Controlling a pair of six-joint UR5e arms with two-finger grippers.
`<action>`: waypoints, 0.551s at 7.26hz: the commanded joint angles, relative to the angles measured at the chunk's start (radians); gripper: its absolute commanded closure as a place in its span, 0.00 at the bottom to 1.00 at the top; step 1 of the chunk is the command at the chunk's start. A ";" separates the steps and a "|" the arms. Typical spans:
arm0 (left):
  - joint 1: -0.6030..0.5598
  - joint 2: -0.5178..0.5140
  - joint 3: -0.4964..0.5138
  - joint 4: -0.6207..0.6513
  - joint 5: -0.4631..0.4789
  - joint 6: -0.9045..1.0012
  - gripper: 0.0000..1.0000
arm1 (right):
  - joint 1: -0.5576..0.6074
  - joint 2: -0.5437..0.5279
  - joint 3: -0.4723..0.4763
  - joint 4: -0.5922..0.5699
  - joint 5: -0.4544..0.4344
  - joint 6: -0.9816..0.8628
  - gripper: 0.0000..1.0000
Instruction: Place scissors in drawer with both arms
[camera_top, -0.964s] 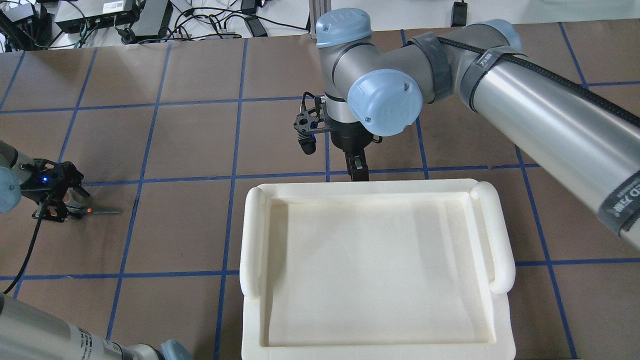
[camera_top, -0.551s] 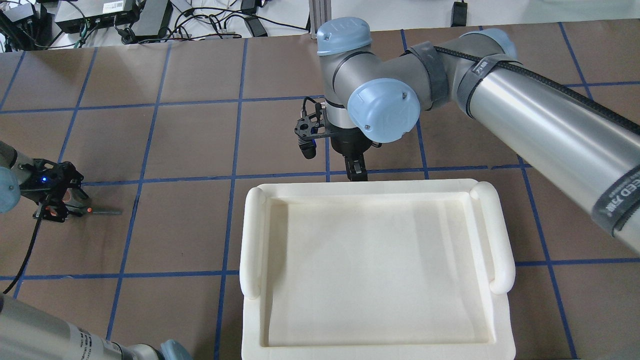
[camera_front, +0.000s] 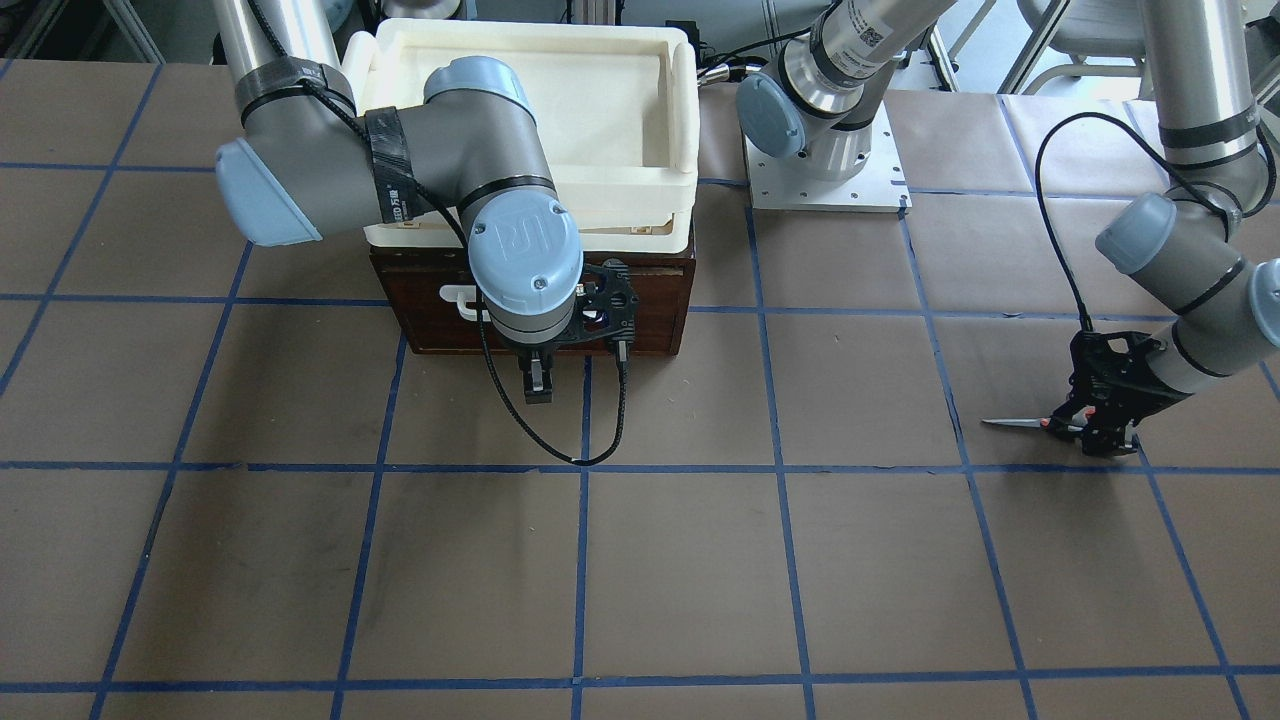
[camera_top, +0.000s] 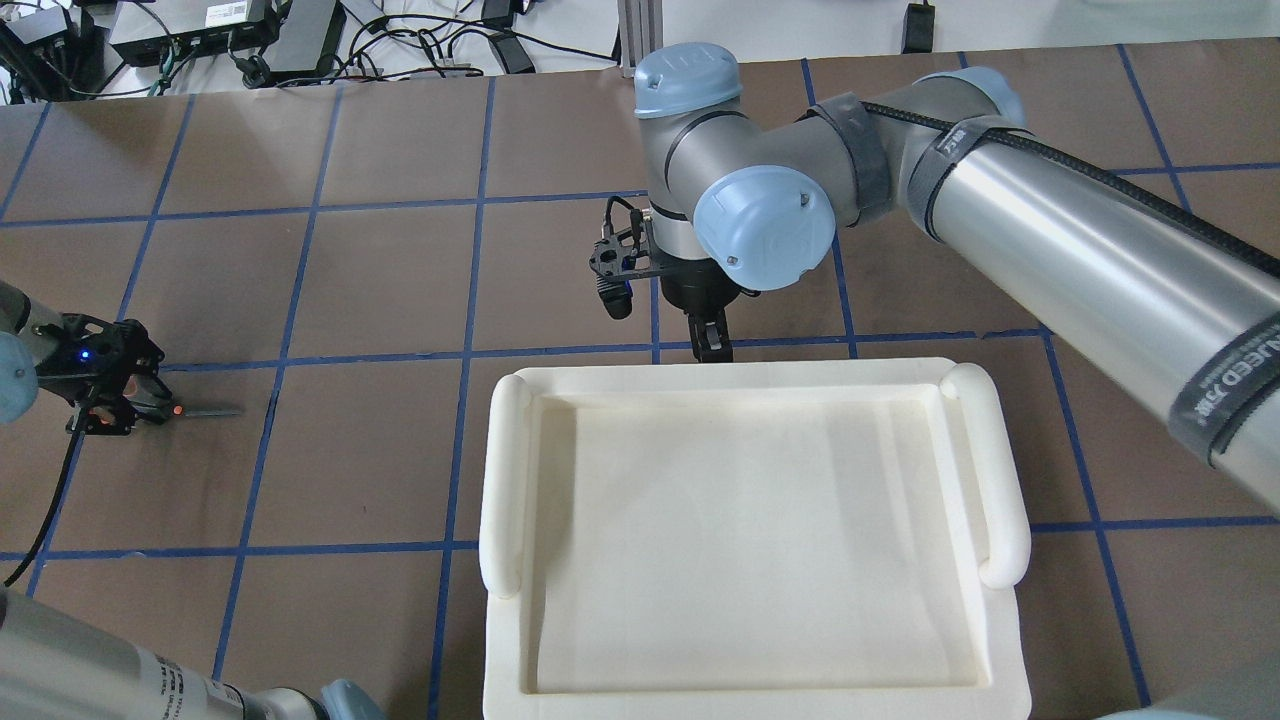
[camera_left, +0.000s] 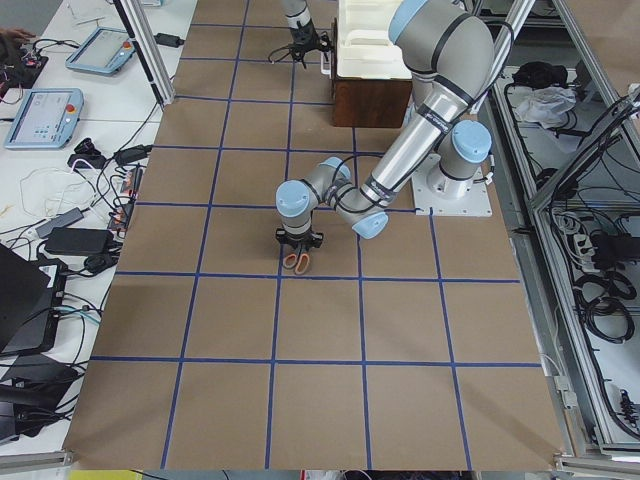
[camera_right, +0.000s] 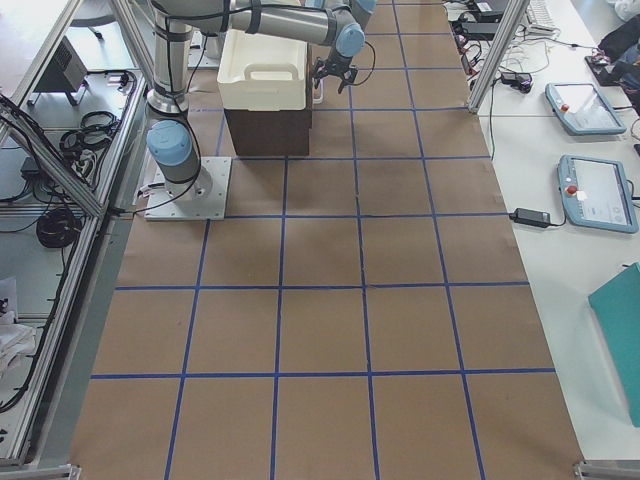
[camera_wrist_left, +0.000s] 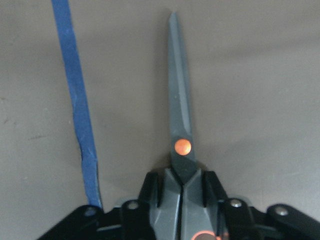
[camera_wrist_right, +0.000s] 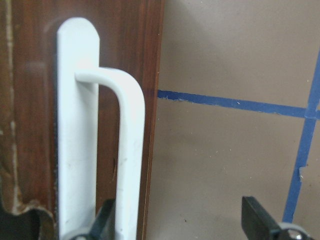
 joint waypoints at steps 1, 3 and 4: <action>-0.003 0.006 0.027 0.003 -0.007 0.000 0.80 | 0.000 0.001 0.000 -0.005 -0.008 0.002 0.37; -0.009 0.015 0.064 -0.017 -0.002 -0.006 0.84 | 0.000 -0.004 -0.006 -0.025 -0.014 0.005 0.54; -0.018 0.027 0.072 -0.018 -0.001 -0.009 0.86 | 0.000 -0.005 -0.014 -0.026 -0.013 0.005 0.61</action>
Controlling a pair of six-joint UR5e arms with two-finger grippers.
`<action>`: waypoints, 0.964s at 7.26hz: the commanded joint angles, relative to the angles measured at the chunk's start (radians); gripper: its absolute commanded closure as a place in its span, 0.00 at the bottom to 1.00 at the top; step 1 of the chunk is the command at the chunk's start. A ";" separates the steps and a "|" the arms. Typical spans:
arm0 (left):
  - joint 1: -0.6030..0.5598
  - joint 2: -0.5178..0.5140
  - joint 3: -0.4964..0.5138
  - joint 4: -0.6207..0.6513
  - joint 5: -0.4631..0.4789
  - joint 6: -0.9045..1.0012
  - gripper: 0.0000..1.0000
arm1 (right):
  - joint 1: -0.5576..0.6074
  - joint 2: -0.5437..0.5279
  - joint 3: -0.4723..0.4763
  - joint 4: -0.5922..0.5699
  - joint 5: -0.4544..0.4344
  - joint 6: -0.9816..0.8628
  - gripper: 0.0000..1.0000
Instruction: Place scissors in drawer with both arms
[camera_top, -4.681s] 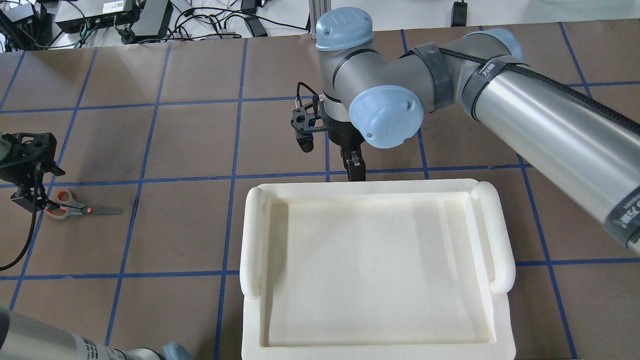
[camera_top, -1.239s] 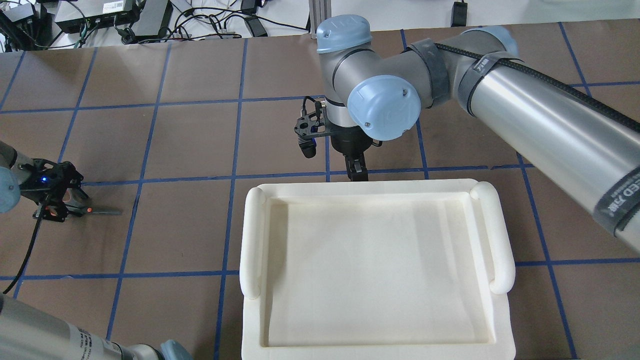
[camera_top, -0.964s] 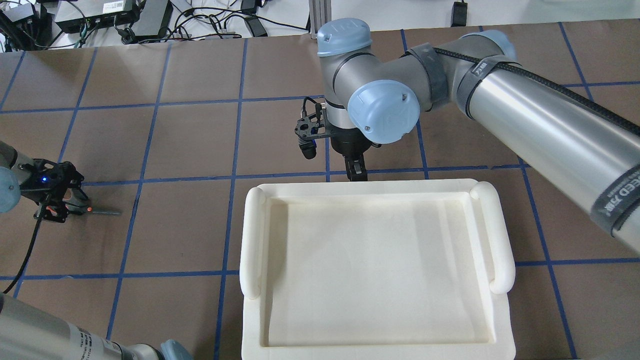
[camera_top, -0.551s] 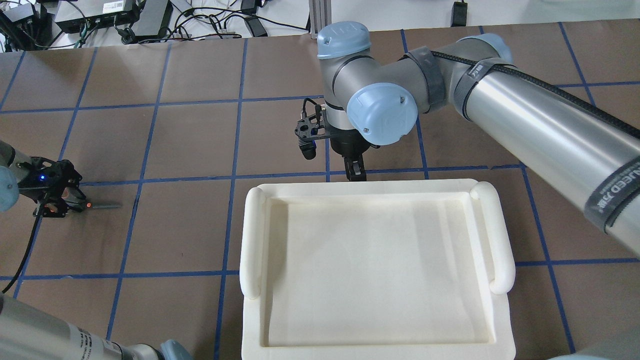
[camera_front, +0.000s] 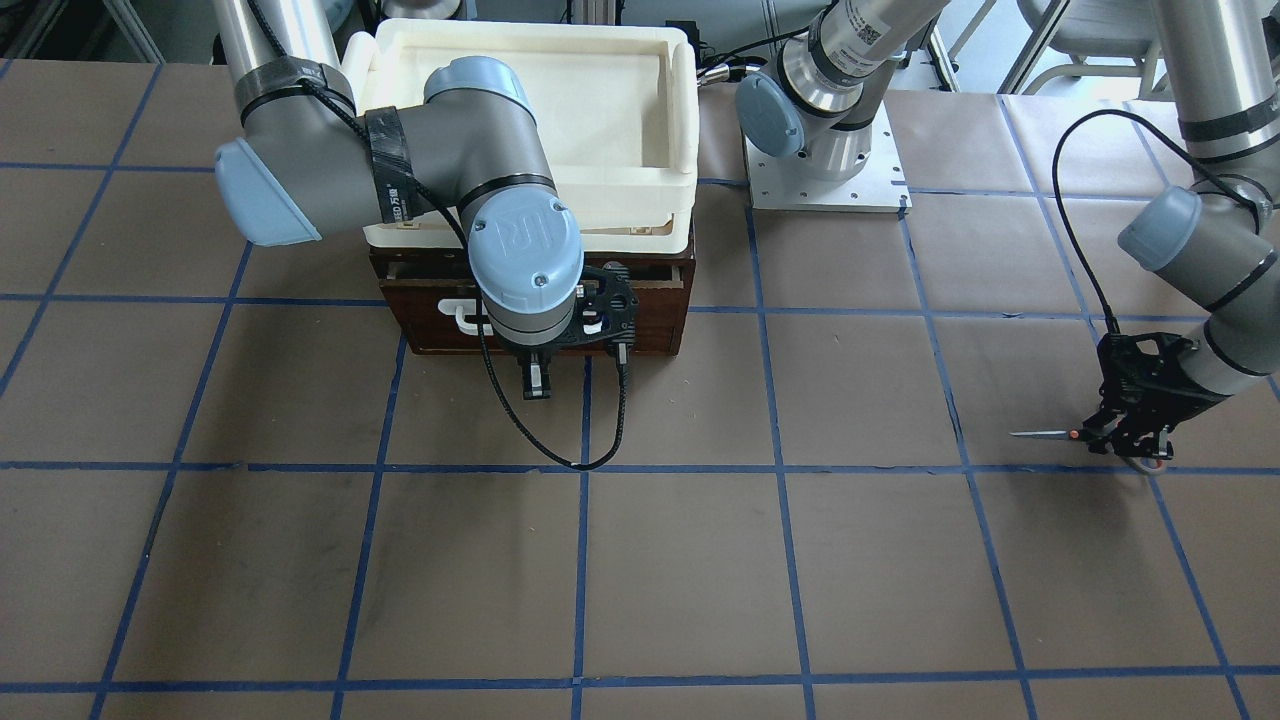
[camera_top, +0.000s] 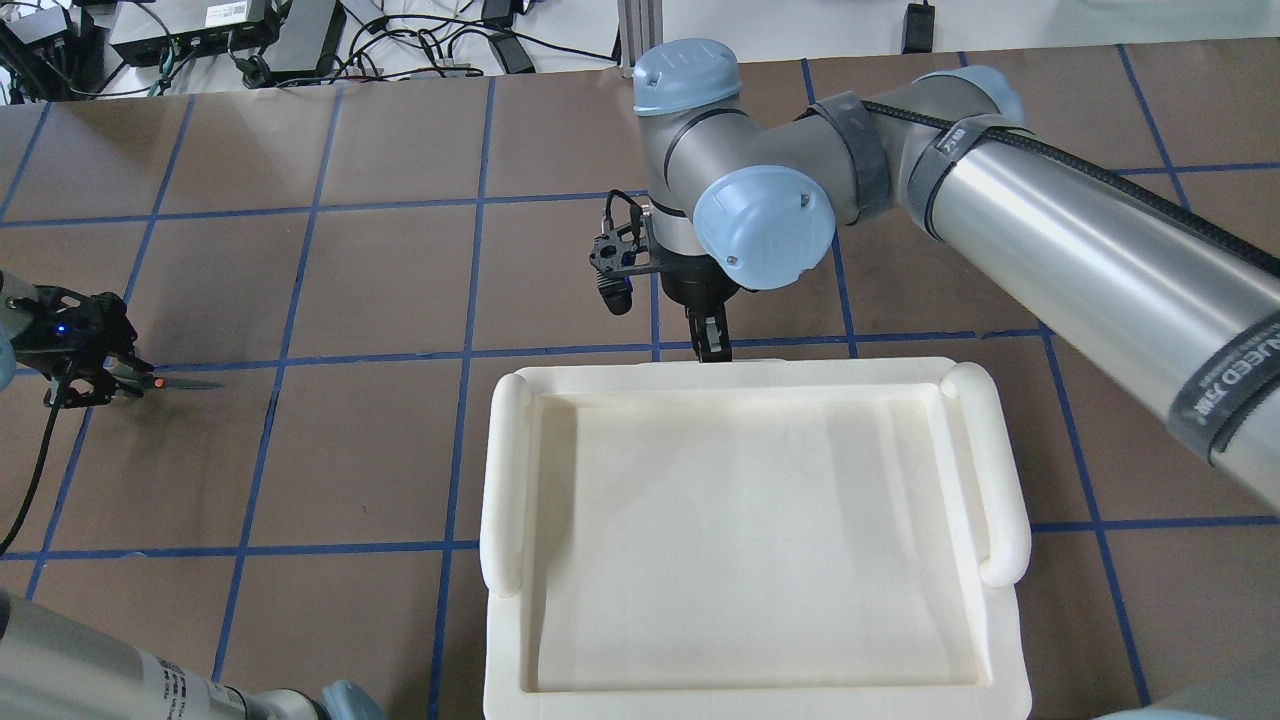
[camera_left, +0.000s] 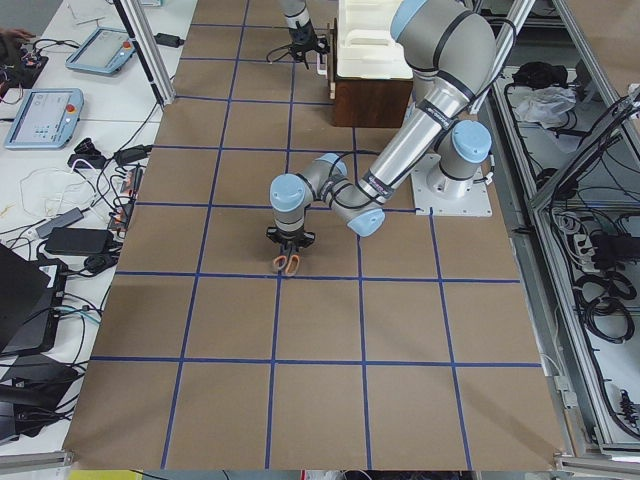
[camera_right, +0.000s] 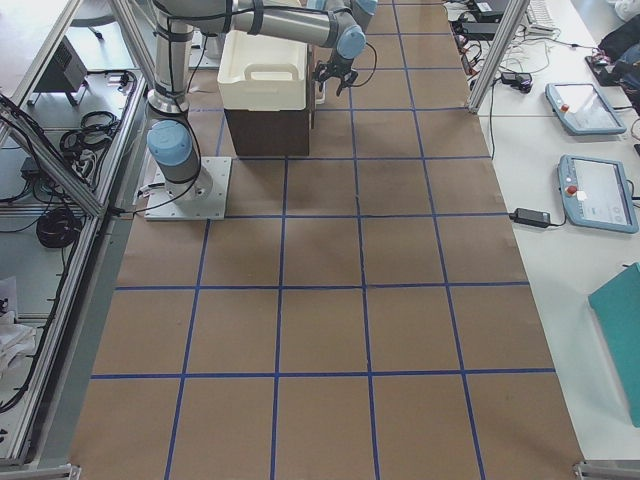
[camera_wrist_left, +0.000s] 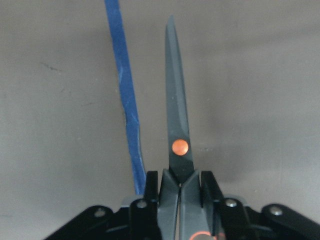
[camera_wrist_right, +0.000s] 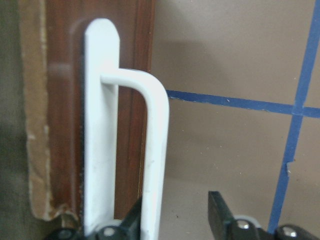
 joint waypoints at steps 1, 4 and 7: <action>-0.028 0.032 0.040 -0.028 0.002 -0.003 0.89 | 0.000 -0.002 -0.010 -0.022 -0.001 0.002 0.61; -0.108 0.084 0.219 -0.264 -0.011 -0.139 0.92 | -0.011 0.015 -0.084 -0.050 -0.004 -0.006 0.62; -0.201 0.139 0.332 -0.438 -0.023 -0.250 0.95 | -0.034 0.059 -0.144 -0.051 -0.004 -0.015 0.62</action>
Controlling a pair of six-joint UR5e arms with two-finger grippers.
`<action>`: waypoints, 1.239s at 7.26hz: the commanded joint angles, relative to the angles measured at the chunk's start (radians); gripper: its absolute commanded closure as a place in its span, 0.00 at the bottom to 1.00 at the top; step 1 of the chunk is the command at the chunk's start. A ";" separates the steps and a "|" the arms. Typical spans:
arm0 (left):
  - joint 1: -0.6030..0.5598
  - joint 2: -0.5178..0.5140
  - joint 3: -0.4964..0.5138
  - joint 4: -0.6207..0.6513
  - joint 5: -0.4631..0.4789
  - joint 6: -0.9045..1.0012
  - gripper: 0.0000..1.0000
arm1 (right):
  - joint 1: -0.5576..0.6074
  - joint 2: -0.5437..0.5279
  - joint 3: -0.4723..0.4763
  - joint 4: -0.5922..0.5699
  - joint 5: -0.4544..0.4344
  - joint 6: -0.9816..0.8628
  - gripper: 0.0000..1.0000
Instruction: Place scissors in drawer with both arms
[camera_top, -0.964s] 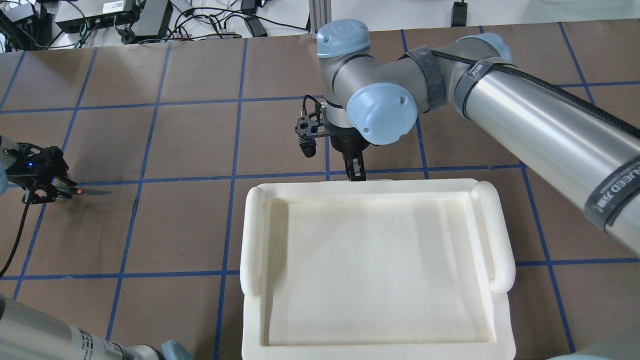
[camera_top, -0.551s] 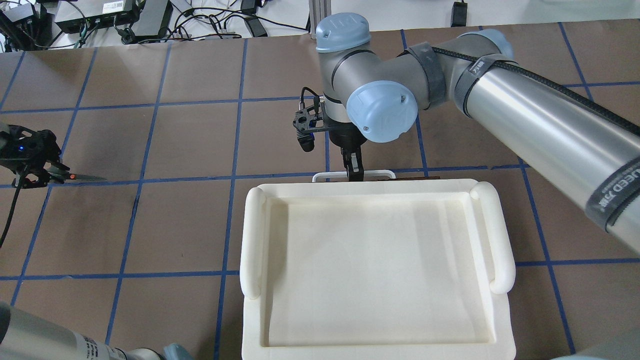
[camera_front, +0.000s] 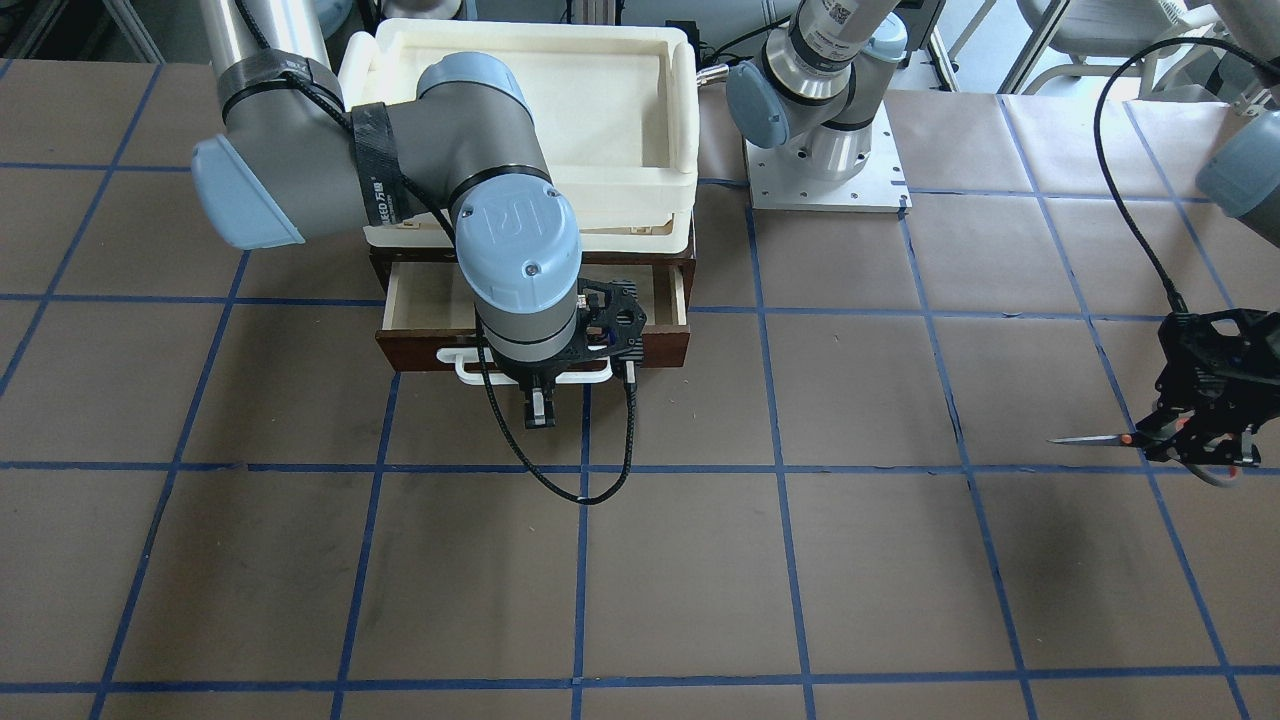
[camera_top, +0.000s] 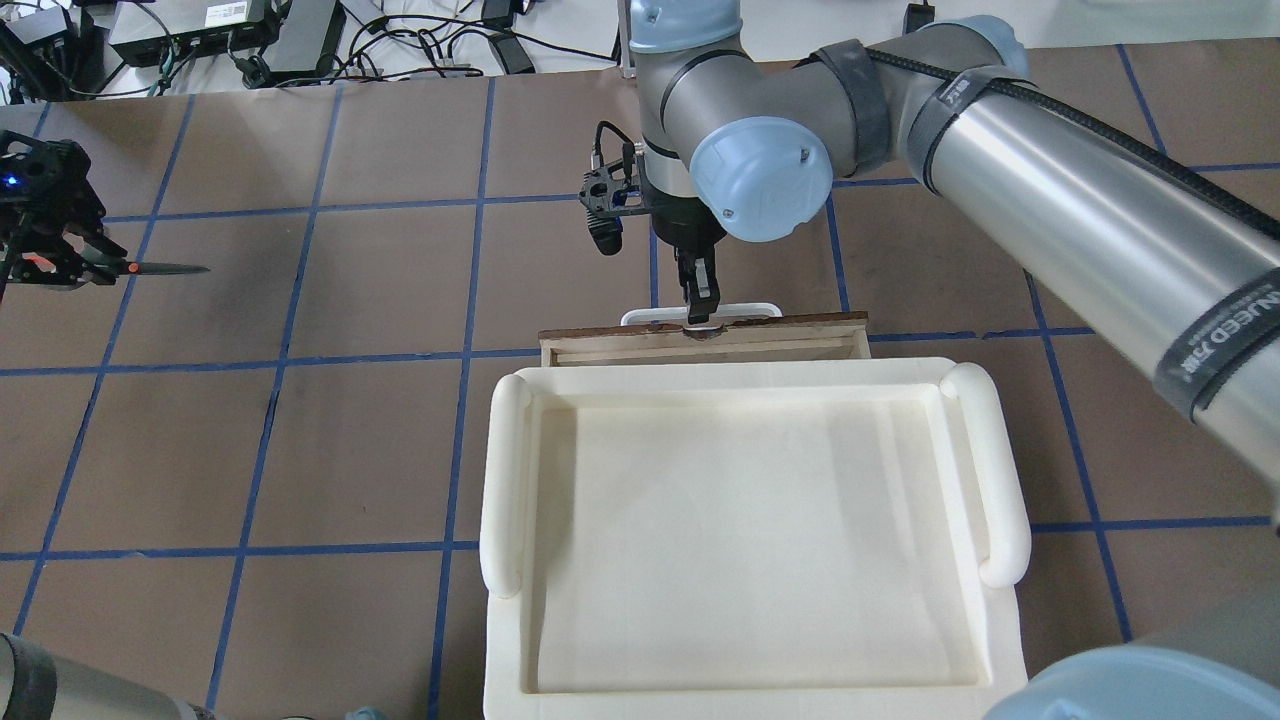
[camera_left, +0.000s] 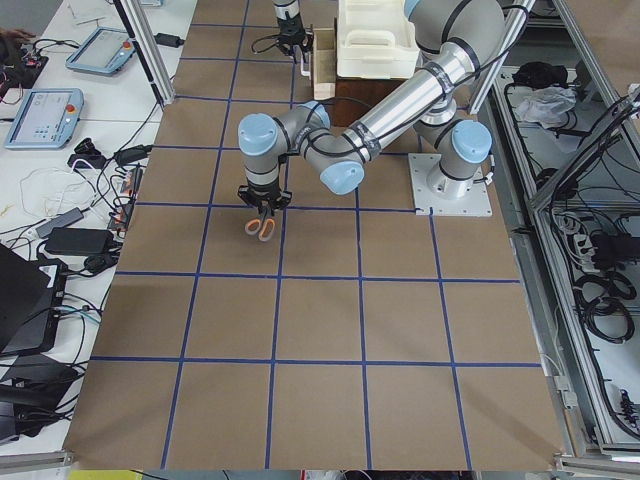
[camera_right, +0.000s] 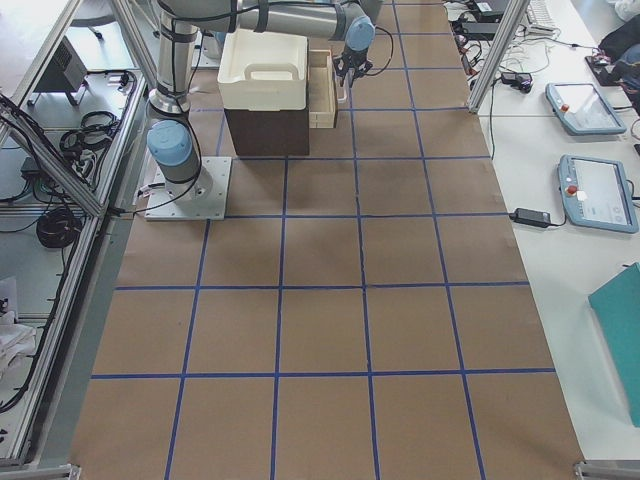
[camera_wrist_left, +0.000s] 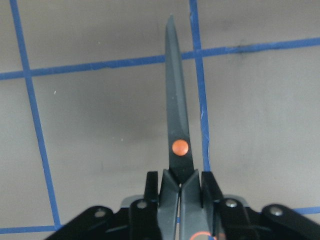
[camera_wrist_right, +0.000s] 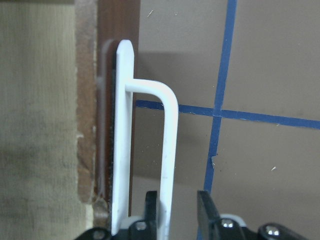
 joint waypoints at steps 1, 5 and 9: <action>-0.085 0.063 0.037 -0.072 -0.025 -0.097 0.95 | -0.026 0.024 -0.038 0.002 0.001 -0.007 0.61; -0.228 0.188 0.083 -0.318 -0.020 -0.237 0.95 | -0.030 0.089 -0.106 -0.003 0.001 -0.006 0.61; -0.425 0.205 0.085 -0.364 -0.026 -0.477 0.95 | -0.032 0.108 -0.147 -0.003 0.001 -0.007 0.62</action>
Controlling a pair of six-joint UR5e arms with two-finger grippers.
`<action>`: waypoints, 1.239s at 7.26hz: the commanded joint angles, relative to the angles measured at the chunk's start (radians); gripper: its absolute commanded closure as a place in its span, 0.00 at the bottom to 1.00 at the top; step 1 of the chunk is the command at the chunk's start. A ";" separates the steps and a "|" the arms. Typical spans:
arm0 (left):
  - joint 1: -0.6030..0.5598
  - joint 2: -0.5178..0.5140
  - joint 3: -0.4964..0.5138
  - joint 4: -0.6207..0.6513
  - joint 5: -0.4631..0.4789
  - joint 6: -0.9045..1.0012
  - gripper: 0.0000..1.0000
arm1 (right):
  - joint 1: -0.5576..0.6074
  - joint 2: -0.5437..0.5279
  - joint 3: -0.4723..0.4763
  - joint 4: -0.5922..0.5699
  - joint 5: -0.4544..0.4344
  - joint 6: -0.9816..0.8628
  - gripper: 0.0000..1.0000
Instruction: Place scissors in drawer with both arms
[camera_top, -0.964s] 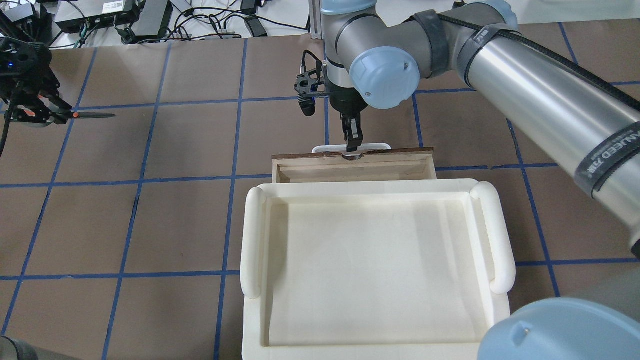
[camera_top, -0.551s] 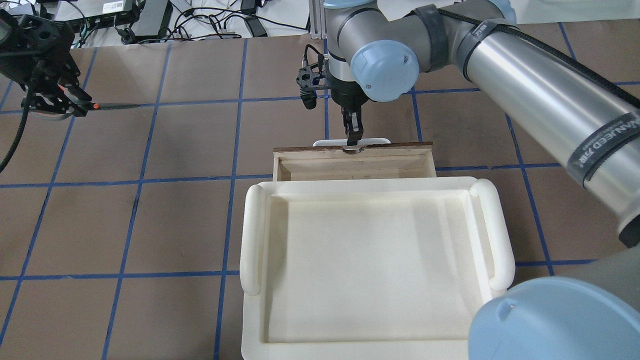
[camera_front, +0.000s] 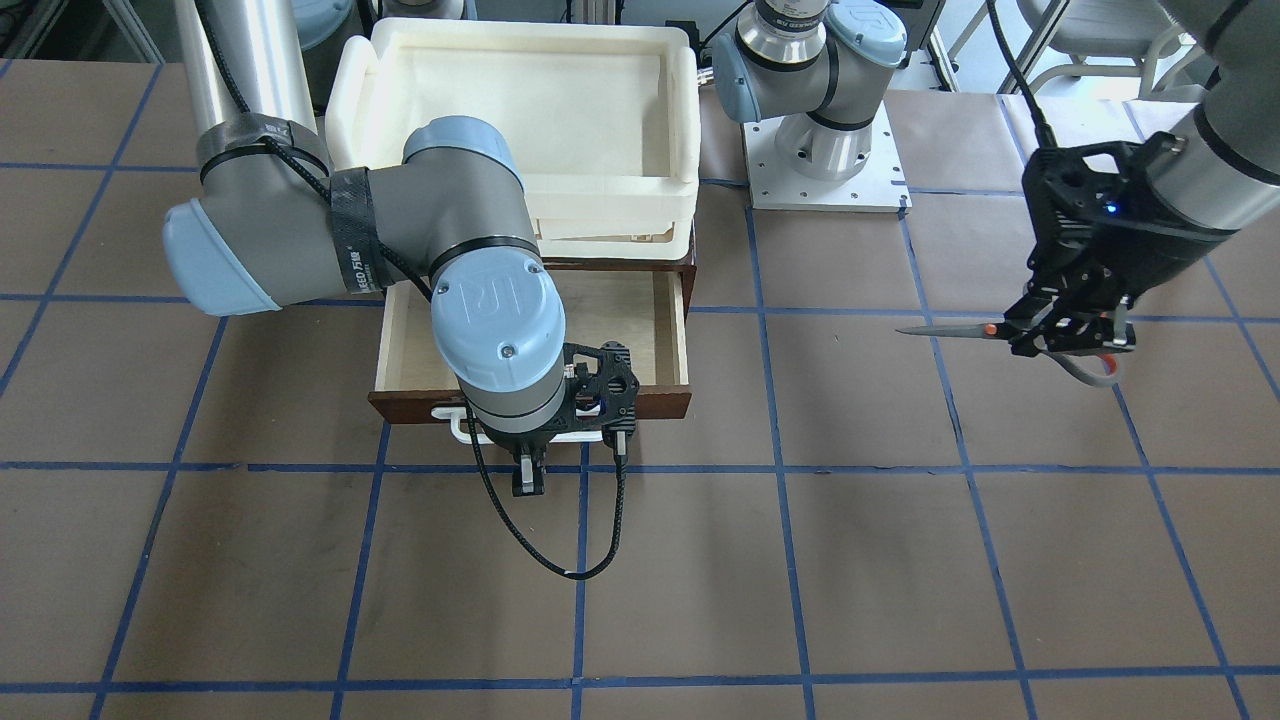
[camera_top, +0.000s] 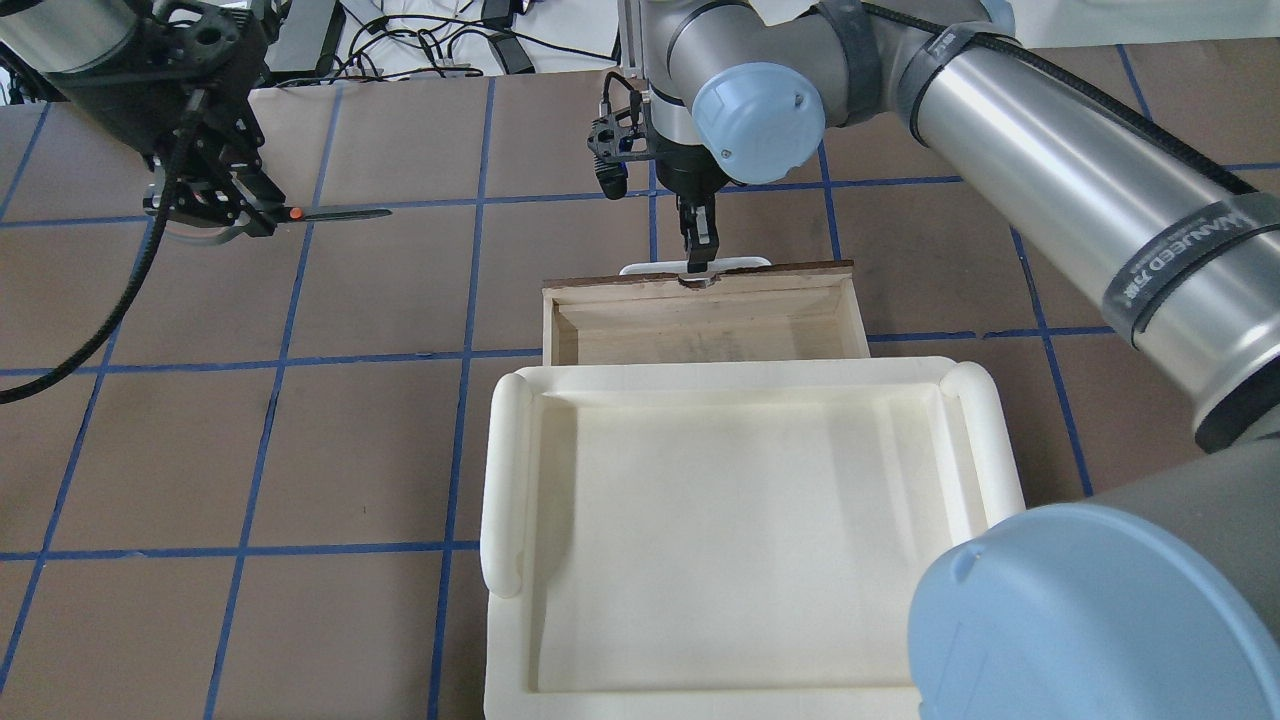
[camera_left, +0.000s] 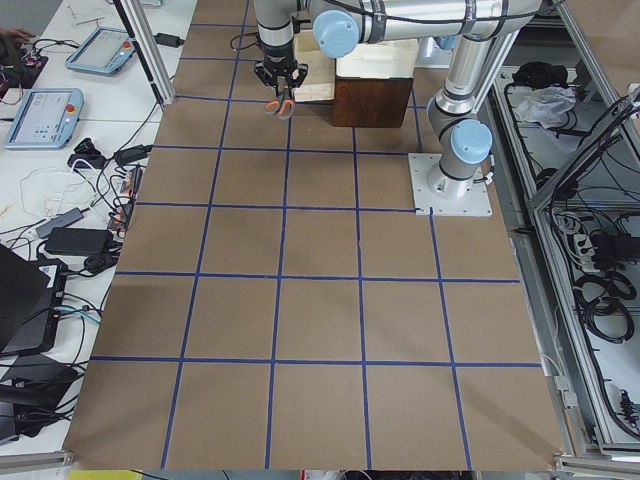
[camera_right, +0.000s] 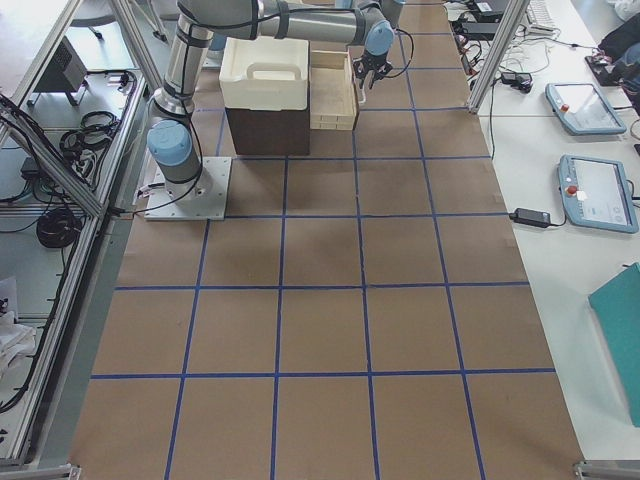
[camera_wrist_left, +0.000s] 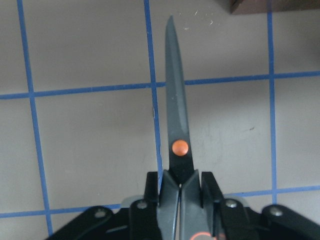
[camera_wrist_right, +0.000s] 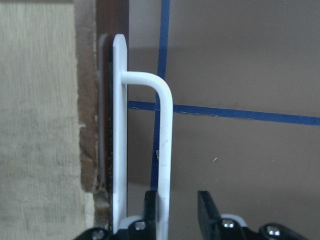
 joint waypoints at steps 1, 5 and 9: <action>-0.045 0.011 0.002 -0.004 -0.003 -0.069 0.95 | -0.003 0.018 -0.027 0.000 0.000 -0.001 0.62; -0.123 0.031 0.000 0.002 -0.019 -0.218 0.94 | -0.037 0.030 -0.032 -0.029 0.014 -0.013 0.62; -0.168 0.014 0.000 0.005 0.009 -0.318 0.94 | -0.037 0.051 -0.073 -0.041 0.016 -0.014 0.61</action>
